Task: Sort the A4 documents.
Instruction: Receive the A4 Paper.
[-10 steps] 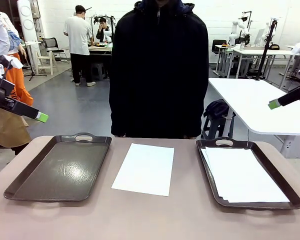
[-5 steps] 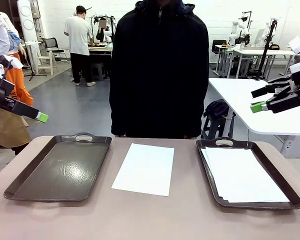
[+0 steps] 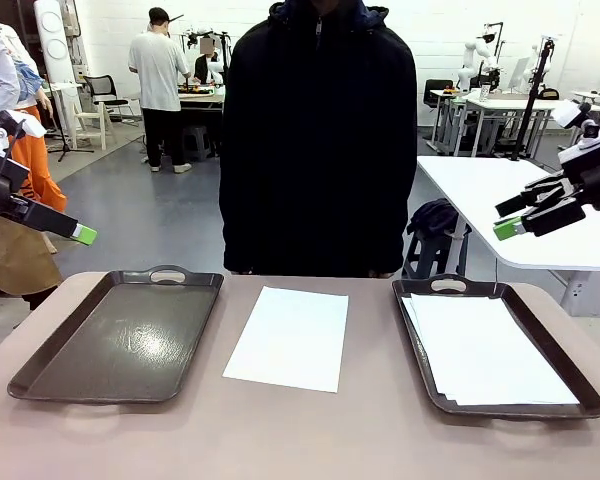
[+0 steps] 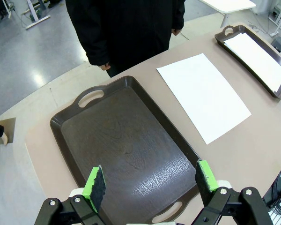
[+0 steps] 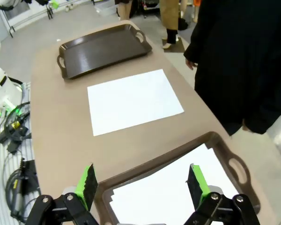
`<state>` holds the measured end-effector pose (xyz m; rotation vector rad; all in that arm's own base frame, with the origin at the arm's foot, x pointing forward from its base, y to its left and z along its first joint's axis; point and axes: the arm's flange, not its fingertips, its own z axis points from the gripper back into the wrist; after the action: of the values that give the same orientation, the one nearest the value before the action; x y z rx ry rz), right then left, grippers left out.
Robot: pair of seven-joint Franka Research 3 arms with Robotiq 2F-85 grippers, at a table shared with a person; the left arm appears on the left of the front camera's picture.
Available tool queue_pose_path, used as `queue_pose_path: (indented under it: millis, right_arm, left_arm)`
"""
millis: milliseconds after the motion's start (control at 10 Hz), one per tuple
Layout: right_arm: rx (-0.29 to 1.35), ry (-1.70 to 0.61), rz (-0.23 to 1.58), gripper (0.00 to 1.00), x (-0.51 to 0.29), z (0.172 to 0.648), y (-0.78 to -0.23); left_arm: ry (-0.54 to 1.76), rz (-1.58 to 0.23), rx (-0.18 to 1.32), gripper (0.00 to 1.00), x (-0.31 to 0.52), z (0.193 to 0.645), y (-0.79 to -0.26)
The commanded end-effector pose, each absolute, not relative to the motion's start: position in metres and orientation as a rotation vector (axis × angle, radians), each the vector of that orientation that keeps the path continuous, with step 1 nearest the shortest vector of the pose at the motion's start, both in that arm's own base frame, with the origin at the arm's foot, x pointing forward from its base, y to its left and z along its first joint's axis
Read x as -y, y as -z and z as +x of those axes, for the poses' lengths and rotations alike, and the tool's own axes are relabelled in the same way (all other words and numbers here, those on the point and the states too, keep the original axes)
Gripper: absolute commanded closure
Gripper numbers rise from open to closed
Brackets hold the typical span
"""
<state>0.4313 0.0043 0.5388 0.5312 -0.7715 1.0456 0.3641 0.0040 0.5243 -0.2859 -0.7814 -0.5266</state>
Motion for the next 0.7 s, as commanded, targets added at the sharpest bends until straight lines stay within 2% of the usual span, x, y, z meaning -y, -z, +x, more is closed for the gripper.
queue_pose_path:
  millis: [0,100,600]
  right_arm:
    - [0.670,-0.984,0.593,0.00,-0.0060,0.4313,-0.5528]
    - [0.611,-0.955,0.624,0.00,-0.0056,0.4321,-0.5534]
    - [0.579,-0.942,0.597,0.00,-0.0080,0.4320,-0.5510]
  left_arm:
    - [0.524,-0.296,0.788,0.00,-0.0050,0.3655,-0.5219]
    - [0.524,-0.296,0.788,0.00,-0.0050,0.3655,-0.5219]
    - [0.524,-0.296,0.788,0.00,-0.0050,0.3655,-0.5219]
